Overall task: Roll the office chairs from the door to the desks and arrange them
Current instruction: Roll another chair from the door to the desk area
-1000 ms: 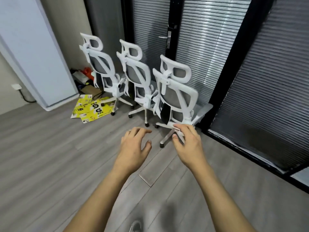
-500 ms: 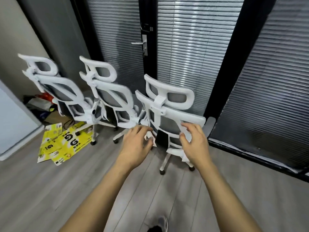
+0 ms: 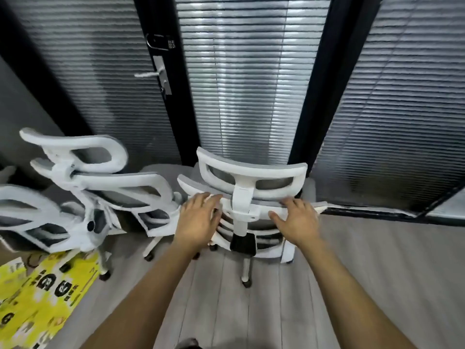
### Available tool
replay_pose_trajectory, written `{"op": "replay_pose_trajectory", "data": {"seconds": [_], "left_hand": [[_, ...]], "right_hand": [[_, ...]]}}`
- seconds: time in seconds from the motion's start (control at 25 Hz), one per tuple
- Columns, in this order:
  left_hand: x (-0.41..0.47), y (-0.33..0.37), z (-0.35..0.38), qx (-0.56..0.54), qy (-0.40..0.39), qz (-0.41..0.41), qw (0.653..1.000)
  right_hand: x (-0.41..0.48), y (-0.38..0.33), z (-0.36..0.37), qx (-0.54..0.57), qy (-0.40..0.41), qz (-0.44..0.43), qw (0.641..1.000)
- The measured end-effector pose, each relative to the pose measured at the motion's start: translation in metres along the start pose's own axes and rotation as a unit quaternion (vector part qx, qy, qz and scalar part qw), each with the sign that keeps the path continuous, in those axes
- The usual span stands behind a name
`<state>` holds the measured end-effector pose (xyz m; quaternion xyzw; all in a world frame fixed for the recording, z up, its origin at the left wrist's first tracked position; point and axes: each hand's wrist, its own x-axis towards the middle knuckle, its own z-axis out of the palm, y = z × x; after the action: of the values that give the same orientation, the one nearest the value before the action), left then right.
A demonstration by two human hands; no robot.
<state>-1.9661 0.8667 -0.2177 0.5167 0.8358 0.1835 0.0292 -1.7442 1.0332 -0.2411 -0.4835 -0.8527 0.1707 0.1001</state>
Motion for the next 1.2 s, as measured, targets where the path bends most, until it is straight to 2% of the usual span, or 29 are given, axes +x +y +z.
{"op": "replay_pose_trajectory", "data": {"seconds": [0.12,0.24,0.4,0.6,0.8,0.92,1.2], "left_hand": [[0.034,-0.042,0.023,0.033,-0.028,0.055,0.998],[0.048,-0.07,0.035,0.002,-0.021,0.128,0.992],[0.058,-0.099,0.028,0.0,-0.046,0.163,0.986],[0.044,-0.117,0.023,-0.052,-0.073,0.246,0.965],[0.014,-0.064,0.027,-0.096,-0.13,0.332,0.929],[-0.014,-0.019,0.045,-0.092,-0.136,0.404,0.9],[-0.129,0.116,0.071,-0.116,-0.184,0.538,0.815]], "right_hand": [[-0.004,-0.01,0.018,-0.021,0.05,0.022,0.998],[-0.02,-0.022,0.024,0.006,0.089,0.062,0.994],[-0.063,-0.054,0.041,-0.007,0.12,0.103,0.987],[-0.135,-0.09,0.063,-0.027,0.21,0.155,0.965],[-0.22,-0.082,0.06,-0.028,0.251,0.254,0.934],[-0.283,-0.07,0.059,-0.035,0.277,0.314,0.907],[-0.45,-0.042,0.047,-0.06,0.37,0.44,0.816]]}}
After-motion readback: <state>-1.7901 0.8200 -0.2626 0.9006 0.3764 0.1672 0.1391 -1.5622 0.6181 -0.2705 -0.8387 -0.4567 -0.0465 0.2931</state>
